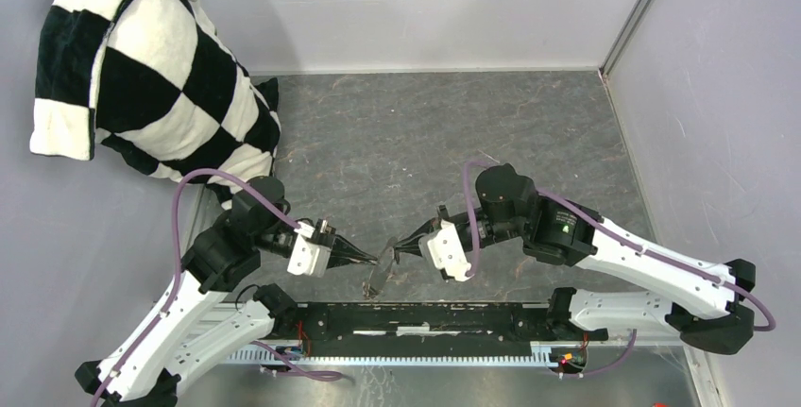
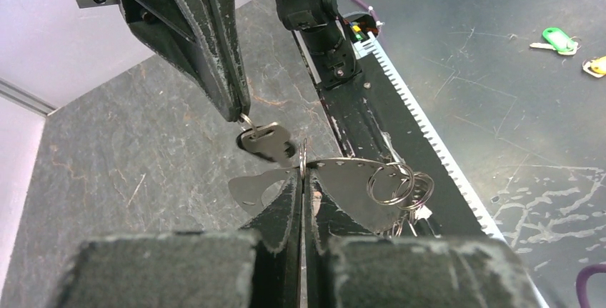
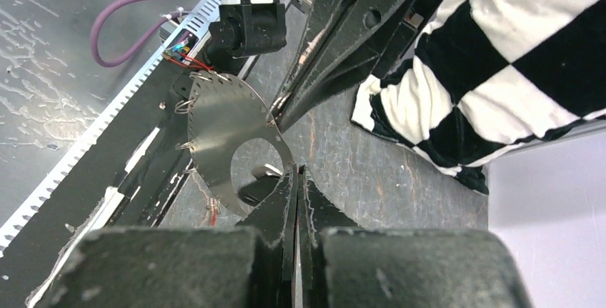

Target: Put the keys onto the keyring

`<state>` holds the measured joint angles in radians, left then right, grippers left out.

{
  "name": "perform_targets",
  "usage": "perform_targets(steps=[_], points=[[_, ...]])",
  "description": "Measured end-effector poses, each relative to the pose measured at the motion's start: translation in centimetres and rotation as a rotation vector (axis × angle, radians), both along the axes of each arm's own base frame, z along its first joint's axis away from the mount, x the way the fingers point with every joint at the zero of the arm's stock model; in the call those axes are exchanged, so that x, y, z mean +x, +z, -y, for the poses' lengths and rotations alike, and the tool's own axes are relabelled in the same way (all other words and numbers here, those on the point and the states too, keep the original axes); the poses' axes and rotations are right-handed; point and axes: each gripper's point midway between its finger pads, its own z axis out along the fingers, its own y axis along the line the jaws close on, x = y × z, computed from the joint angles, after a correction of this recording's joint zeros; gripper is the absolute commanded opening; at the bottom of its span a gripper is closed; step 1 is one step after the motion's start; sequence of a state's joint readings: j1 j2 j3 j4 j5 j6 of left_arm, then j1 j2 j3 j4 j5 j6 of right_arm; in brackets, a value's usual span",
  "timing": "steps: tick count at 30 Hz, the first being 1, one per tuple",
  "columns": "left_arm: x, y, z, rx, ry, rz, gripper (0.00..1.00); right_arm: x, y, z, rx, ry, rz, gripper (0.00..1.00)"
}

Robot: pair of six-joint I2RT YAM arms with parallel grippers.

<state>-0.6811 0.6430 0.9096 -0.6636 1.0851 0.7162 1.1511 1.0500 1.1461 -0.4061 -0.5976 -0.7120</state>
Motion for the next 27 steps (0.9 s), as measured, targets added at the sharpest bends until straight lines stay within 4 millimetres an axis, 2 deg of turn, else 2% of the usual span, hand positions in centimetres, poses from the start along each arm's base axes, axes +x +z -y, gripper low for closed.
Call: perform_targets(steps=[11,27], points=[[-0.2,0.2,0.1,-0.021,-0.031,0.053,0.02,-1.7,0.6,-0.9,-0.008,0.054,0.059,0.0],[0.0,-0.1,0.3,-0.012,-0.035,0.043,0.02,-2.3,0.7,-1.6,-0.033,0.068,0.103,0.0]])
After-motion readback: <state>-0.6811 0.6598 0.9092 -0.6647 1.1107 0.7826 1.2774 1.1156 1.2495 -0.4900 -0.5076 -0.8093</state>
